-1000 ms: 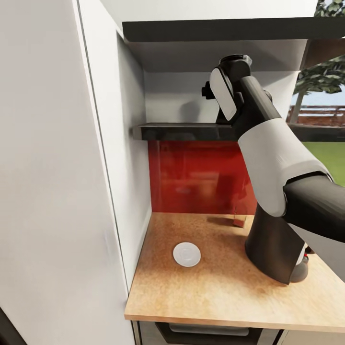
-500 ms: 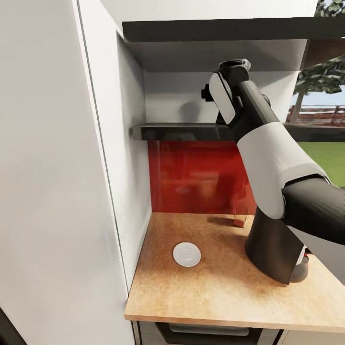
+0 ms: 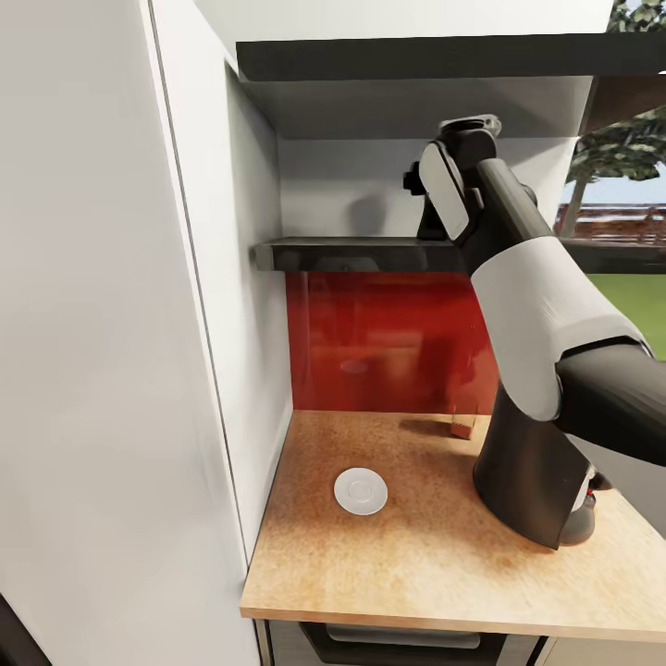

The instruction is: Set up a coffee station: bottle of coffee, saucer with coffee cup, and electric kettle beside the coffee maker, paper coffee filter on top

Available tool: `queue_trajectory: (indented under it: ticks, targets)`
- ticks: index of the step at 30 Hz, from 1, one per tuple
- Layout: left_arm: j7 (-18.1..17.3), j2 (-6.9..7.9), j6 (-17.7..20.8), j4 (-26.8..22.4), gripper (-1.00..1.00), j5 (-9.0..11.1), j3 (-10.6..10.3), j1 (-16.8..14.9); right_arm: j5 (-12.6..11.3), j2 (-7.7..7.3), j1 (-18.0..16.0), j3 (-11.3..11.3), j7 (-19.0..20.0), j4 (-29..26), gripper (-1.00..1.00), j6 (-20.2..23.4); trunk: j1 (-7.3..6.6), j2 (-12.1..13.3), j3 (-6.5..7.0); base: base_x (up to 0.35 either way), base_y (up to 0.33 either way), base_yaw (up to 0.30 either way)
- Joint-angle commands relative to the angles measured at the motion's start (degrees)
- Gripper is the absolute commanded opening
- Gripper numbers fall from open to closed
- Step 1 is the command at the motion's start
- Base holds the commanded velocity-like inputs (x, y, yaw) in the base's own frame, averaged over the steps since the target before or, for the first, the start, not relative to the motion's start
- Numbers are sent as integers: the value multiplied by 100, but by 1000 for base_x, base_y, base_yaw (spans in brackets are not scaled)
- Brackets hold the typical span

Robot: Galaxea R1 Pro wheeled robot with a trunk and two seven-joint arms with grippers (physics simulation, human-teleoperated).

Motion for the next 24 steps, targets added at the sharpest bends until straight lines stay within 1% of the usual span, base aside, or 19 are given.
queue_trajectory:
  ticks: [1,7,11,18,24]
  targets:
    - [20,-2,-23,9,100,-57,10,-4,-65,-34,-4,23,-52,-2,100,7,2,-6,-5,0,0,0]
    - [20,-5,-23,9,100,-54,10,-4,-68,-64,17,23,-43,4,100,-13,2,-6,-5,0,0,0]
    - [20,-4,-23,9,100,-55,10,-4,-62,-73,53,23,-39,12,100,-274,2,-6,-5,0,0,0]
    - [20,-10,-23,9,100,-53,12,-4,-60,-75,108,23,-31,18,100,-477,2,-6,-5,0,0,0]
    - [20,-10,-23,9,100,-53,15,-4,-54,-75,252,23,-28,16,100,-714,2,-6,-5,0,0,0]
